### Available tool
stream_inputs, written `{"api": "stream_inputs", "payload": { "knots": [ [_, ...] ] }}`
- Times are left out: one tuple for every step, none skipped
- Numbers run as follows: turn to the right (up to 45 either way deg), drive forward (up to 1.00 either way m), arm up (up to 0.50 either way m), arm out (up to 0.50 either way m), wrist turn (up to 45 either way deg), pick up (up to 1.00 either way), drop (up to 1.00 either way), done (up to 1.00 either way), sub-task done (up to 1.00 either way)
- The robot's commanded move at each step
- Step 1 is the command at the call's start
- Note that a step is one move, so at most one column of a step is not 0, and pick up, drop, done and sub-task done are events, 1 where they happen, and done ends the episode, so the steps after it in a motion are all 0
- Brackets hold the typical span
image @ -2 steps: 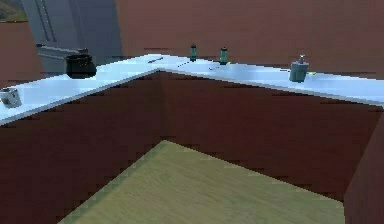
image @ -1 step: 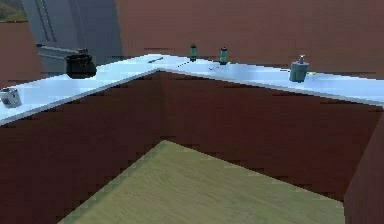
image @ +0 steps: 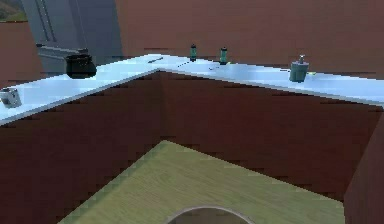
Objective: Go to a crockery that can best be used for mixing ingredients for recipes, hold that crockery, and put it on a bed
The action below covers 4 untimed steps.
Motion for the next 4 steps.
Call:
{"api": "stream_inputs", "payload": {
  "knots": [
    [-45.0,0.00,0.00,0.00,0.0,0.00,0.00,0.00,0.00],
    [-12.0,0.00,0.00,0.00,0.0,0.00,0.00,0.00,0.00],
    [-3.0,0.00,0.00,0.00,0.0,0.00,0.00,0.00,0.00],
    [0.0,0.20,0.00,0.00,0.0,0.00,0.00,0.00,0.00]
  ]
}}
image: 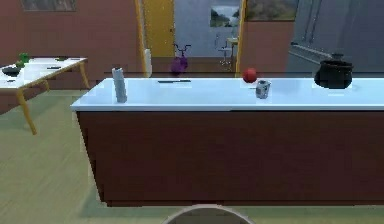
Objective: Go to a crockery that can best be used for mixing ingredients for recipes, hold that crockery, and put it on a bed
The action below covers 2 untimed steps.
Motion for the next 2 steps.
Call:
{"api": "stream_inputs", "payload": {
  "knots": [
    [-45.0,0.00,0.00,0.00,0.0,0.00,0.00,0.00,0.00],
    [-12.0,0.00,0.00,0.00,0.0,0.00,0.00,0.00,0.00]
  ]
}}
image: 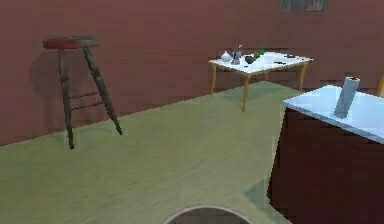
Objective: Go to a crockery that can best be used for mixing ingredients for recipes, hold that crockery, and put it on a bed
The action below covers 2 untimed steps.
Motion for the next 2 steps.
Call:
{"api": "stream_inputs", "payload": {
  "knots": [
    [0.0,1.00,0.00,0.00,0.0,0.00,0.00,0.00,0.00],
    [-33.0,0.00,0.00,0.00,0.0,0.00,0.00,0.00,0.00]
  ]
}}
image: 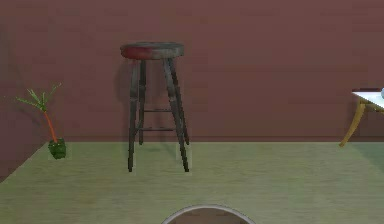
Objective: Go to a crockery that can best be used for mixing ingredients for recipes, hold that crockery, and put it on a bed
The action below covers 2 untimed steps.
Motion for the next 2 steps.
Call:
{"api": "stream_inputs", "payload": {
  "knots": [
    [0.0,0.05,0.00,0.00,0.0,0.00,0.00,0.00,0.00],
    [45.0,0.00,0.00,0.00,0.0,0.00,0.00,0.00,0.00]
  ]
}}
